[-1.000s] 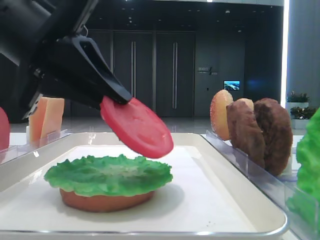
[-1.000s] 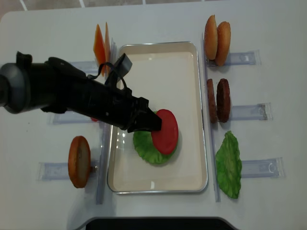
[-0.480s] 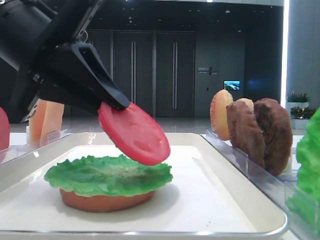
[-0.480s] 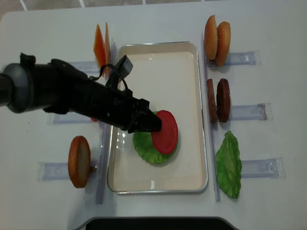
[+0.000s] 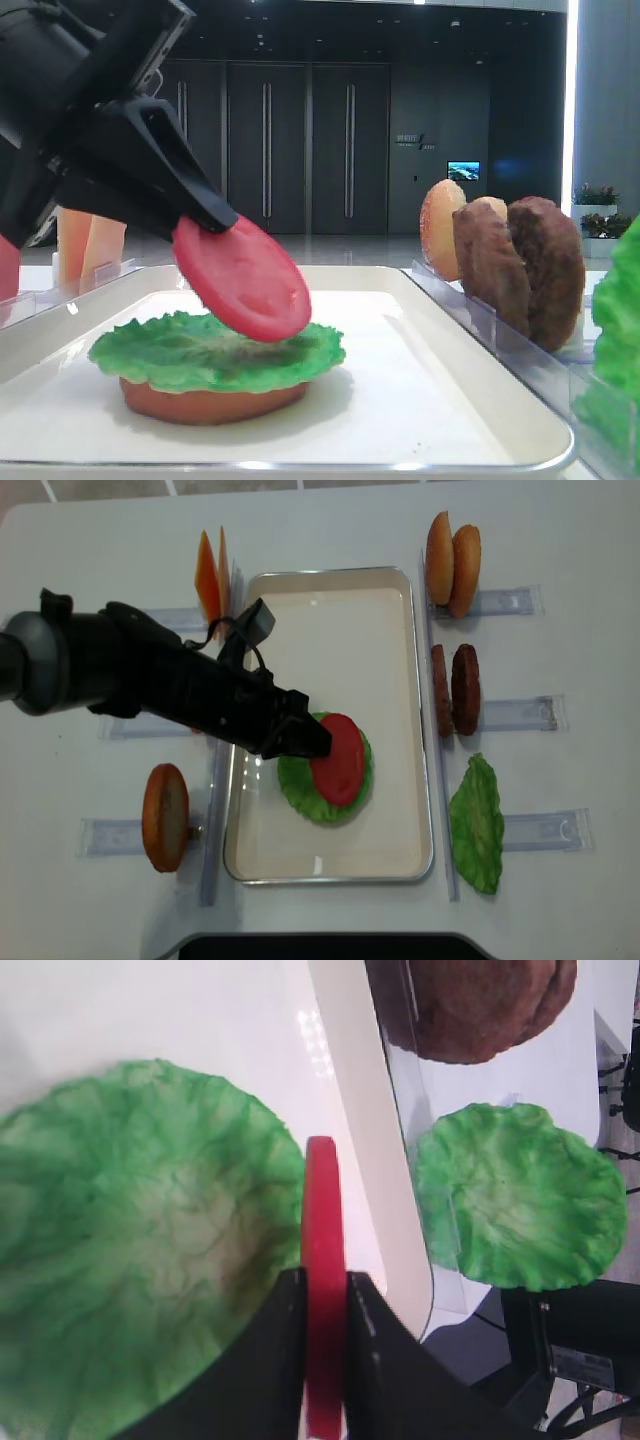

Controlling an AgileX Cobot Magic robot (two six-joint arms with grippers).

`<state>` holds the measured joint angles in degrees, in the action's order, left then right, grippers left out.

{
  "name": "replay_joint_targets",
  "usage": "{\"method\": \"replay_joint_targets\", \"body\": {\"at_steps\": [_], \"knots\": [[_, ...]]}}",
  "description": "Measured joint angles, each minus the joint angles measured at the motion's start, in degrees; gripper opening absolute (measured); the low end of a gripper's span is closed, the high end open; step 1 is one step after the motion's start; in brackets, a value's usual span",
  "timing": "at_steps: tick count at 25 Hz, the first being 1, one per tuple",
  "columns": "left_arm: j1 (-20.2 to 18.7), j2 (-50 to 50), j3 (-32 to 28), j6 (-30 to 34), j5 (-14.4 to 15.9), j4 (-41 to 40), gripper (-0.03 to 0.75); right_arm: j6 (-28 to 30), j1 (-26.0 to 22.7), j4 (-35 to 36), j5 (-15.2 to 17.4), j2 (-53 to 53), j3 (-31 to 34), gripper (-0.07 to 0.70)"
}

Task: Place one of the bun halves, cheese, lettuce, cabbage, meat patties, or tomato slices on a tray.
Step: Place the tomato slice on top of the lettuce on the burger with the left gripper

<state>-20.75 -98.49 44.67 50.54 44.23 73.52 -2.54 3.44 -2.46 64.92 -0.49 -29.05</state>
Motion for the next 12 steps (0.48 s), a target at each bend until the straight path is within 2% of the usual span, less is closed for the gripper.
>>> {"method": "replay_joint_targets", "body": {"at_steps": [3,6,12], "knots": [[2.9,0.0,0.0,0.0,0.8,-0.7,0.064,0.0,0.0,0.0,0.0,0.0,0.0,0.273],[5.2,0.0,0.0,0.4,2.9,-0.7,0.064,0.0,0.0,0.0,0.0,0.0,0.0,0.273],[5.4,0.0,0.0,3.1,6.7,1.0,0.064,0.0,0.0,0.0,0.0,0.0,0.0,0.273]]}}
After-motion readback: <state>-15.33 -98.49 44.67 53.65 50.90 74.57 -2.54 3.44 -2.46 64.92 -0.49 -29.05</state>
